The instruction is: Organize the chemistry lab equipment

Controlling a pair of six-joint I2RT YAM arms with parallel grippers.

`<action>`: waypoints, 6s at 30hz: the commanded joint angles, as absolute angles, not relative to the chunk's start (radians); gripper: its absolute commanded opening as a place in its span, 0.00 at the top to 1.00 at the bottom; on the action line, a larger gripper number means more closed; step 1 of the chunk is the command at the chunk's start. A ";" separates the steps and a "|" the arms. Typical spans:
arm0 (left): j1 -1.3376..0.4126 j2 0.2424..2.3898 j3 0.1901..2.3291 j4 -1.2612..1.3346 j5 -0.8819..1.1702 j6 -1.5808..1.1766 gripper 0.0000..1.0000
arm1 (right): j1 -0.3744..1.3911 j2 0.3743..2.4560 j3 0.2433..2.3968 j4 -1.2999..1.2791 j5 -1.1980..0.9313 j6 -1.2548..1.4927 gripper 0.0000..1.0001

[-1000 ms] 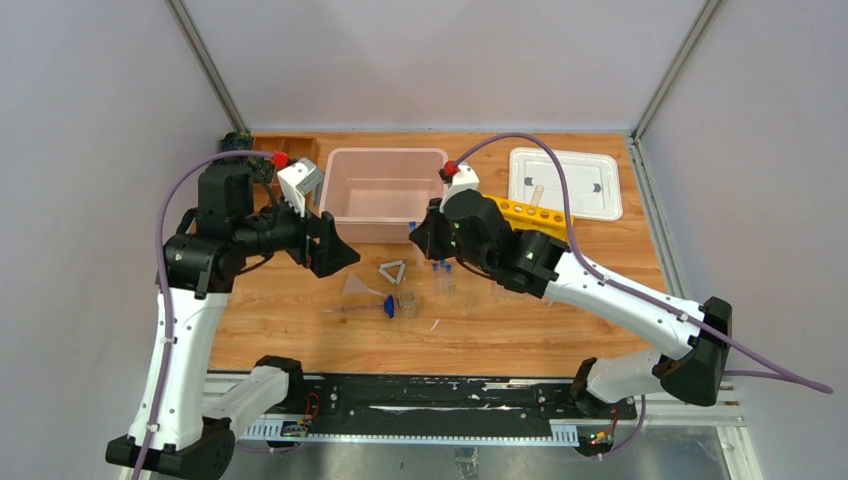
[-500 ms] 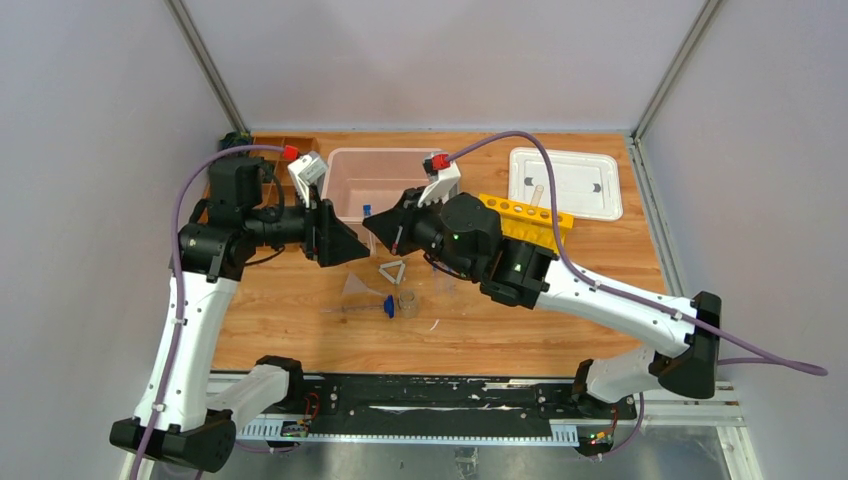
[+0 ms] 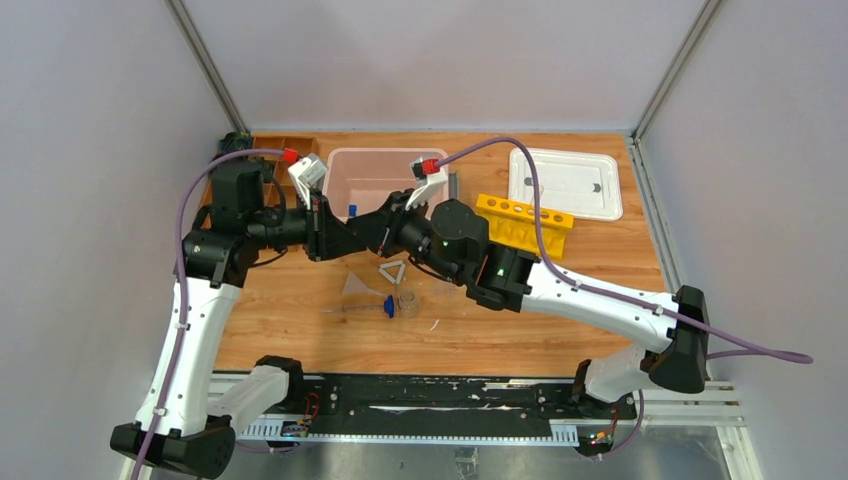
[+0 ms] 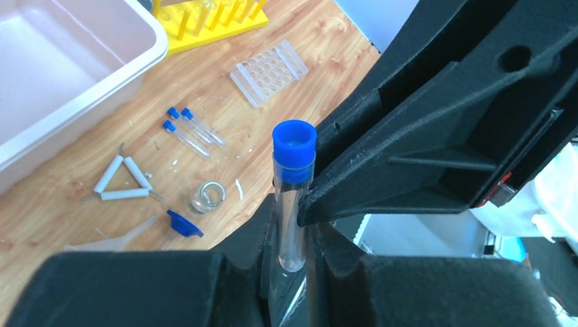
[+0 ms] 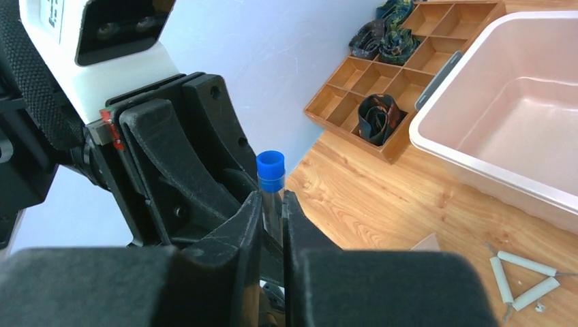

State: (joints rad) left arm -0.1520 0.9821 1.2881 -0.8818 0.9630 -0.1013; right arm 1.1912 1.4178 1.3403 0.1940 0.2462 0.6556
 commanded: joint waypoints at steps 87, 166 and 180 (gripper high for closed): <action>-0.156 0.790 1.106 -0.945 0.542 0.300 0.00 | 0.634 1.173 0.610 0.115 0.505 0.343 1.00; -0.156 0.772 1.146 -0.959 0.537 0.315 0.00 | 0.891 1.642 1.000 -0.222 0.336 0.665 0.71; -0.156 0.779 1.156 -0.959 0.534 0.310 0.00 | 0.877 1.729 1.003 -0.212 0.364 0.686 0.74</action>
